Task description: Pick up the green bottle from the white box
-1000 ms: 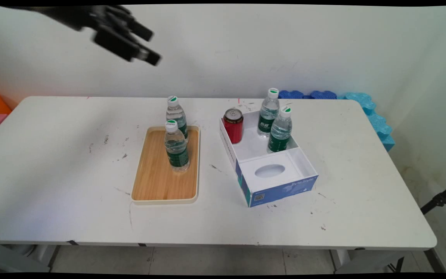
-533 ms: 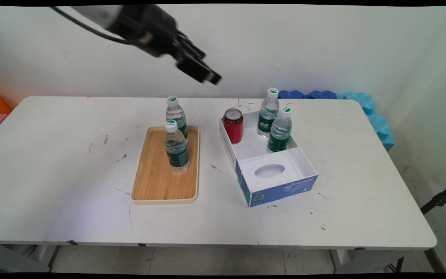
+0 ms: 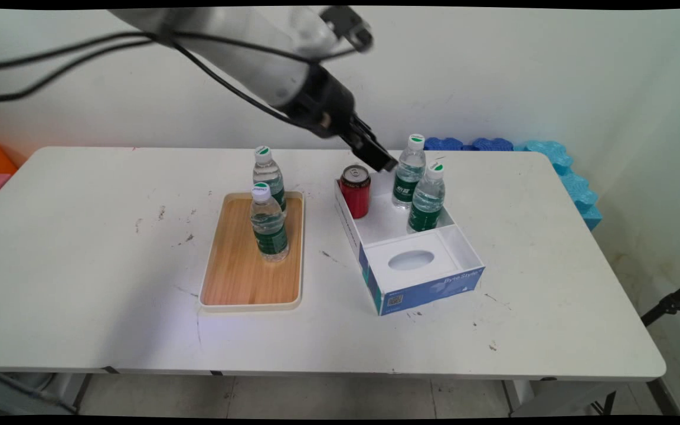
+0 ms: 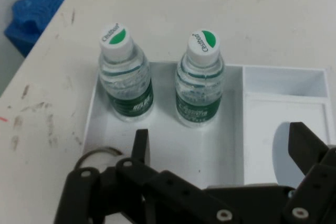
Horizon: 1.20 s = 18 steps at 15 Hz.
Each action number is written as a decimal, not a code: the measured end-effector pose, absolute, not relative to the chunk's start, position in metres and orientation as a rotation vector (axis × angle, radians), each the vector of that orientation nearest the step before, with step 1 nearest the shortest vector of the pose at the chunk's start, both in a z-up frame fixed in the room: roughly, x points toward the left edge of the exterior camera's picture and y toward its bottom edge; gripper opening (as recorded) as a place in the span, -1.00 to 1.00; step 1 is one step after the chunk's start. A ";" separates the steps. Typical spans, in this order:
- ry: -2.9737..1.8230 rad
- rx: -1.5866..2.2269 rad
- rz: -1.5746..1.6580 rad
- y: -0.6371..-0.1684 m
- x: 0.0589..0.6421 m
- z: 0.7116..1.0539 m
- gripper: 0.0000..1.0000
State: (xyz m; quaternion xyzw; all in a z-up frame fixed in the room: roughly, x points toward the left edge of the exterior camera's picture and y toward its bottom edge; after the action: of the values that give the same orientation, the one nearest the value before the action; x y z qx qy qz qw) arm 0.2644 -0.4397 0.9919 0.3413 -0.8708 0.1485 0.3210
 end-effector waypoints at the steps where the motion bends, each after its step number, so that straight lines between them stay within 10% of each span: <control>1: -2.294 0.898 0.389 -0.446 0.256 0.981 1.00; 18: -2.297 0.861 0.368 -0.510 0.184 0.862 1.00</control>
State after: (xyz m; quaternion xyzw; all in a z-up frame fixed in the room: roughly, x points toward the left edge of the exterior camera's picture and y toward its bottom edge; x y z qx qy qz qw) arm 0.1841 -0.5103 0.8618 0.3285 -0.8758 0.1402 0.3246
